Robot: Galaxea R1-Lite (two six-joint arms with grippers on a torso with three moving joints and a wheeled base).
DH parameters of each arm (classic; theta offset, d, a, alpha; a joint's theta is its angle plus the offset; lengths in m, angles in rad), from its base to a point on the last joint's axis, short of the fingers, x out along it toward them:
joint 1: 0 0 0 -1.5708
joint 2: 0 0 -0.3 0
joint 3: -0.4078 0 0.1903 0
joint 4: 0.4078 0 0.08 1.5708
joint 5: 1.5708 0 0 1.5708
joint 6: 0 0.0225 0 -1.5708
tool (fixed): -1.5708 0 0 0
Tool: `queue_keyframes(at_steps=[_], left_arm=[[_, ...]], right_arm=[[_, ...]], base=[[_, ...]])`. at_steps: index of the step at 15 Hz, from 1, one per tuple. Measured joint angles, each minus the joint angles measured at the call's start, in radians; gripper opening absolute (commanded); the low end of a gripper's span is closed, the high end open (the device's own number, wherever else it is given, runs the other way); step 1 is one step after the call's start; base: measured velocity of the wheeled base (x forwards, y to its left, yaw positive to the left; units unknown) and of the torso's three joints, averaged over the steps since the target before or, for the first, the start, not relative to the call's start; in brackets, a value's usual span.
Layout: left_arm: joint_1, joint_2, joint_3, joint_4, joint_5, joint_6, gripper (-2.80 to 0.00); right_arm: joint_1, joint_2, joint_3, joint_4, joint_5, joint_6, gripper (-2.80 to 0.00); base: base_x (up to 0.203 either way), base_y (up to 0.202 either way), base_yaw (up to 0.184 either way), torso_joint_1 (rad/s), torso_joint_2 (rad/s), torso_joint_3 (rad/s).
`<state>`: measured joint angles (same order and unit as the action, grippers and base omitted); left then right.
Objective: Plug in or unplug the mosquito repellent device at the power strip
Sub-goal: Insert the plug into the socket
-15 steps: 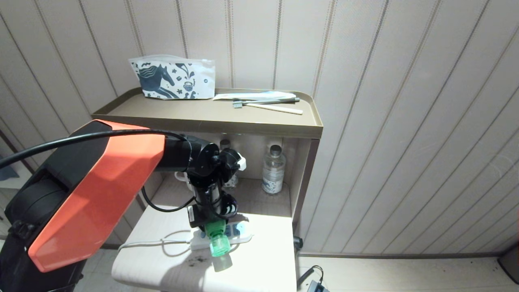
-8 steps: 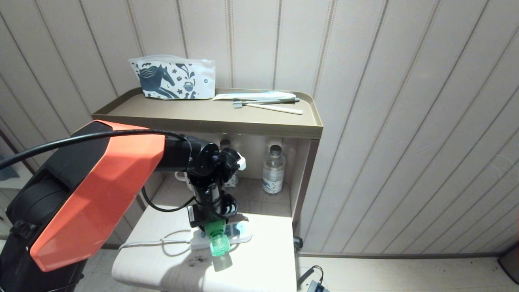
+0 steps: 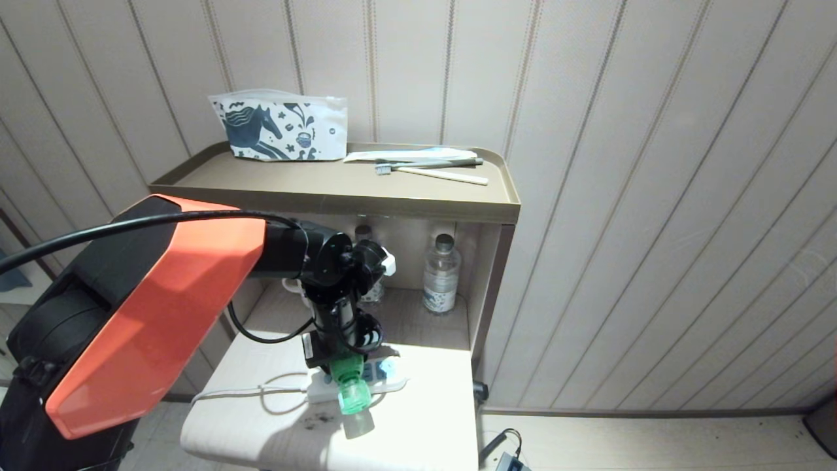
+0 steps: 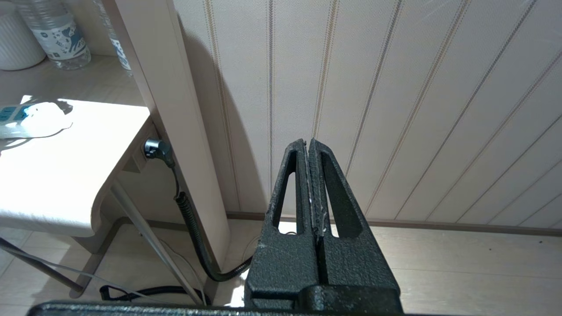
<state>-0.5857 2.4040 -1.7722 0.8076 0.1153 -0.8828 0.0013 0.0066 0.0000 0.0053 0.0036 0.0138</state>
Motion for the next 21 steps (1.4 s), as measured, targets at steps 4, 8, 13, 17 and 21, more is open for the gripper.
queue_keyframes(at_steps=[4,8,13,17,21], left_arm=[[-0.003,0.010,0.005,0.009,-0.002,0.000,-2.80],[0.006,0.022,-0.007,-0.008,0.008,0.001,-2.80],[0.005,0.026,-0.014,-0.004,0.006,0.000,-2.80],[0.005,0.027,-0.028,-0.001,0.004,0.000,-2.80],[0.004,0.026,-0.048,-0.001,0.003,0.001,-2.80]], right_arm=[[0.000,0.000,0.000,0.000,0.000,0.000,-2.80],[0.000,0.000,0.000,0.000,0.000,0.000,-2.80],[-0.001,0.000,0.000,0.000,0.000,0.000,-2.80],[0.000,0.000,0.000,0.000,0.000,0.000,-2.80],[0.000,0.000,0.000,-0.001,0.000,0.000,-2.80]], base=[[0.000,0.000,0.000,0.000,0.00,0.000],[0.000,0.000,0.000,0.000,0.00,0.000],[0.000,0.000,0.000,0.000,0.00,0.000],[0.000,0.000,0.000,0.000,0.00,0.000],[0.000,0.000,0.000,0.000,0.00,0.000]])
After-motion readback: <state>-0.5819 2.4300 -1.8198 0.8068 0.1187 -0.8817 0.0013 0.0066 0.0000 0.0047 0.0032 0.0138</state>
